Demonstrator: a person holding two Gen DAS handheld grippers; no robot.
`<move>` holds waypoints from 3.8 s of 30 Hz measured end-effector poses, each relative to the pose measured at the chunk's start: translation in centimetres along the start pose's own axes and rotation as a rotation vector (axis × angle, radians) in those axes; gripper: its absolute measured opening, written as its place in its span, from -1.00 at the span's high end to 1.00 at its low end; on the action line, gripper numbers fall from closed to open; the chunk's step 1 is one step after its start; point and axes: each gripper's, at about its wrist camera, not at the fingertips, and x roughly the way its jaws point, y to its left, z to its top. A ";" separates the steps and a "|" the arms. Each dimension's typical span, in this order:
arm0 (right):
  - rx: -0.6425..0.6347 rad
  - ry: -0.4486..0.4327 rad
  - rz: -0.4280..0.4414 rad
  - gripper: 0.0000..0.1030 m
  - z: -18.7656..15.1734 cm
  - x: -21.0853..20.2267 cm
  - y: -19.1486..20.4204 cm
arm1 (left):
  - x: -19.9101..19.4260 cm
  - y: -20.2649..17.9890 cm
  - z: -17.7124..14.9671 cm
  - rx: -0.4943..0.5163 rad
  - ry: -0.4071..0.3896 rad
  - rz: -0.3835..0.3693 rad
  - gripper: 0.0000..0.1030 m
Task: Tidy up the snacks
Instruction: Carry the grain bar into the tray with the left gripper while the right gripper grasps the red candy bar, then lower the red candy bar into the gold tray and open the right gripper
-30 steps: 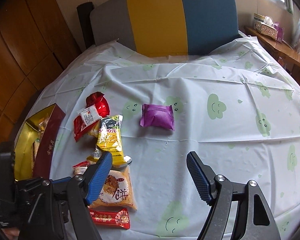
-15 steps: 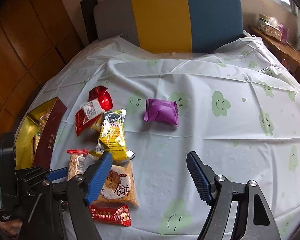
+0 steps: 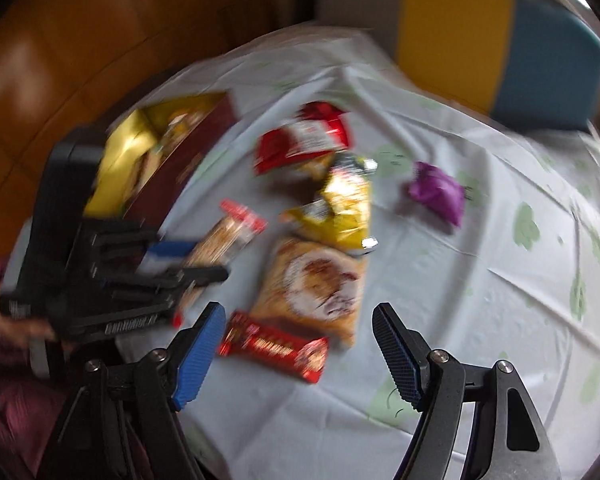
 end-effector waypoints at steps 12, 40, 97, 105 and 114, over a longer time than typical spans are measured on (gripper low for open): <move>-0.472 0.212 -0.160 -0.13 -1.2 5.9 5.1 | -0.2 0.8 -2.1 -0.022 0.010 -0.025 0.45; -0.184 0.111 -0.028 0.30 -3.8 5.5 0.4 | -10.1 6.6 -1.9 -0.166 -0.244 -0.085 0.46; -0.125 0.091 -0.038 0.54 -2.9 4.9 3.8 | -12.8 18.5 -7.3 -0.426 -0.295 0.389 0.29; -0.078 -0.076 0.054 0.55 1.8 1.2 5.8 | -13.6 18.5 -8.2 -0.423 -0.319 0.421 0.28; -0.180 -0.170 0.146 0.55 10.6 2.0 13.9 | -14.4 19.3 -8.9 -0.439 -0.338 0.446 0.28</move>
